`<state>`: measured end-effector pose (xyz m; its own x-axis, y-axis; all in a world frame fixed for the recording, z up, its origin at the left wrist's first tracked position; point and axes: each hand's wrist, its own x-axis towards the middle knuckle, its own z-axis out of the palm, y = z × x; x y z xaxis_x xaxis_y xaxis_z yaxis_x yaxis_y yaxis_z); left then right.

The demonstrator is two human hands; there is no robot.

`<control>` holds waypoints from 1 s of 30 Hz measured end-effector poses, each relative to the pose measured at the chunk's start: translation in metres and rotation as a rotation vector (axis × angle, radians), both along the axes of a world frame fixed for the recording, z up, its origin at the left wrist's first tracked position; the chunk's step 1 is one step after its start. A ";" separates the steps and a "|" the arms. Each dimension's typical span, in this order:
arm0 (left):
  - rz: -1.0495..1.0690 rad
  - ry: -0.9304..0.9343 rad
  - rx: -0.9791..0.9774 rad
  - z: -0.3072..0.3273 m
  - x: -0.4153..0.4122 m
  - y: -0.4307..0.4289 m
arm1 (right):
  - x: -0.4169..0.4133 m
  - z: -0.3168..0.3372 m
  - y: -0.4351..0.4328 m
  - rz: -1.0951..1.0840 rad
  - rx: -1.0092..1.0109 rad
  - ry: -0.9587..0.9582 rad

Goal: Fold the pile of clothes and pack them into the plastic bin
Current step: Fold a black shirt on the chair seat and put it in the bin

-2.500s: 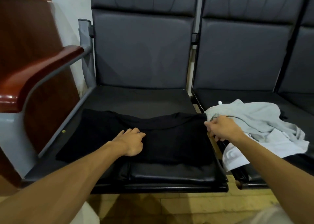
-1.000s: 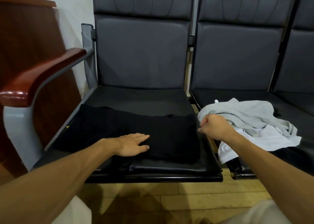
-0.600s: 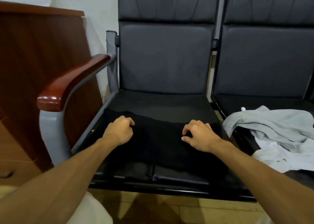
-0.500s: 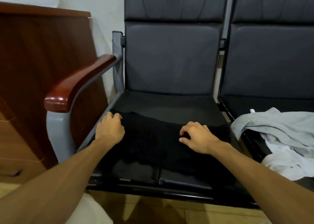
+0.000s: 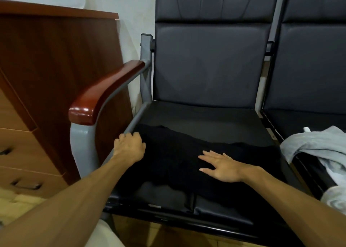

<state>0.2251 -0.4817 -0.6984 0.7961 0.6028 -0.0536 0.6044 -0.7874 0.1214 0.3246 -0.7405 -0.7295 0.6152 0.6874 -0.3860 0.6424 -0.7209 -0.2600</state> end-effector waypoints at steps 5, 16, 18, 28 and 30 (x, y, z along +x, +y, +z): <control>0.123 -0.183 -0.492 0.018 -0.011 -0.011 | -0.005 0.004 -0.016 0.014 0.039 0.113; 0.253 -0.525 -1.390 0.062 -0.034 -0.064 | -0.003 0.040 -0.063 -0.252 0.383 -0.120; 0.231 -0.582 -1.413 0.065 -0.024 -0.080 | 0.005 0.044 -0.083 -0.354 0.432 -0.164; -0.001 -0.569 -1.405 0.068 0.033 -0.193 | 0.011 0.058 -0.188 -0.679 0.613 -0.328; -0.067 -0.530 -1.391 0.064 0.044 -0.220 | 0.008 0.055 -0.203 -0.655 0.566 -0.341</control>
<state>0.2690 -0.7014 -0.6349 0.9301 0.2753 -0.2433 0.2189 0.1165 0.9688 0.3328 -0.9432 -0.6740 0.9656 0.1932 0.1738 0.2582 -0.7904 -0.5556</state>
